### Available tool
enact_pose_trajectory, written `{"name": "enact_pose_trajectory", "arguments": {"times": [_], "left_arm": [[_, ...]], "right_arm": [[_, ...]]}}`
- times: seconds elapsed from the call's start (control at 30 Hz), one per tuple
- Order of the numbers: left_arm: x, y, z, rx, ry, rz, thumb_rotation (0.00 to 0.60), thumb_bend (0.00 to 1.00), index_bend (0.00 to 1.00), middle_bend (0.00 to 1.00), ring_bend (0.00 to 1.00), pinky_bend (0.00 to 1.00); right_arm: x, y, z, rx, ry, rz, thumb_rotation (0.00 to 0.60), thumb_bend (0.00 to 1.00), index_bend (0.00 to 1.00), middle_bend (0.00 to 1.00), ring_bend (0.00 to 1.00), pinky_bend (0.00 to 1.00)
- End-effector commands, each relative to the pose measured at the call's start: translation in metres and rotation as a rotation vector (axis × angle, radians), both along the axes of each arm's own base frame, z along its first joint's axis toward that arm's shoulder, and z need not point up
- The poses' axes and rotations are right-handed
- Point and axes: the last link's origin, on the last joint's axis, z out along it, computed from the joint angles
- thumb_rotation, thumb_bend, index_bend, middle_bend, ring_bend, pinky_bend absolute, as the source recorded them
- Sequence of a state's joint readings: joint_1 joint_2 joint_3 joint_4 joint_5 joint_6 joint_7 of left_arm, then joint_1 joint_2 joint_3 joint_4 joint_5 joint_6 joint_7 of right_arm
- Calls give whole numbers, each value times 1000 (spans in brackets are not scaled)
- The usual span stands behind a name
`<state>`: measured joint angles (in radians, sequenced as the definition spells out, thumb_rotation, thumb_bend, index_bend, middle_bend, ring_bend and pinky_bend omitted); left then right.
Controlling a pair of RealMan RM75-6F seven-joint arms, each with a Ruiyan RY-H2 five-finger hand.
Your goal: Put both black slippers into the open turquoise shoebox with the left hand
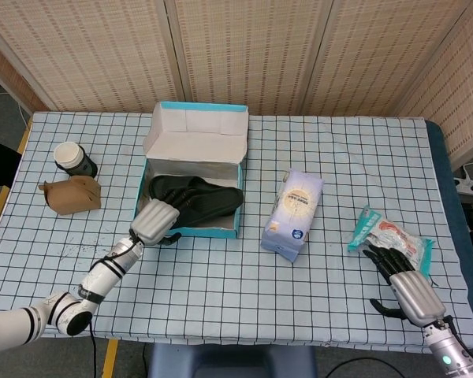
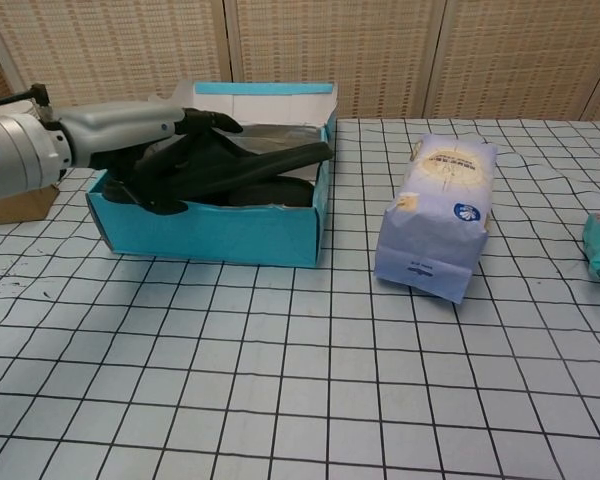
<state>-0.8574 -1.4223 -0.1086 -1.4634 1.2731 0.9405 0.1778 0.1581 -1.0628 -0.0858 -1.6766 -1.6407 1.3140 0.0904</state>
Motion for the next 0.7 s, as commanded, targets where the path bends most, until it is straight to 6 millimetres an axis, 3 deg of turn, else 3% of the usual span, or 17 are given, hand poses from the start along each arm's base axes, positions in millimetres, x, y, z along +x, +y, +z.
{"name": "enact_pose_trajectory", "arguments": {"times": [0.03, 0.23, 0.37, 0.57, 0.7], "left_arm": [[-4, 0, -7, 25, 33, -20, 600, 313, 0, 0, 0, 86], [-7, 2, -9, 57, 52, -34, 600, 309, 0, 0, 0, 100], [-7, 1, -7, 86, 35, -45, 600, 344, 0, 10, 9, 175], [-5, -3, 4, 75, -57, -55, 600, 452, 13, 134, 94, 237], [-10, -1, 7, 80, -28, -57, 600, 556, 90, 229, 173, 283]], "right_arm": [[0, 0, 1, -3, 0, 0, 600, 181, 0, 0, 0, 0], [-1, 0, 1, -2, -1, 0, 600, 181, 0, 0, 0, 0], [0, 0, 2, -2, -2, 1, 600, 181, 0, 0, 0, 0], [0, 1, 1, 2, 0, 3, 600, 181, 0, 0, 0, 0], [0, 1, 1, 0, -1, 4, 600, 181, 0, 0, 0, 0]]}}
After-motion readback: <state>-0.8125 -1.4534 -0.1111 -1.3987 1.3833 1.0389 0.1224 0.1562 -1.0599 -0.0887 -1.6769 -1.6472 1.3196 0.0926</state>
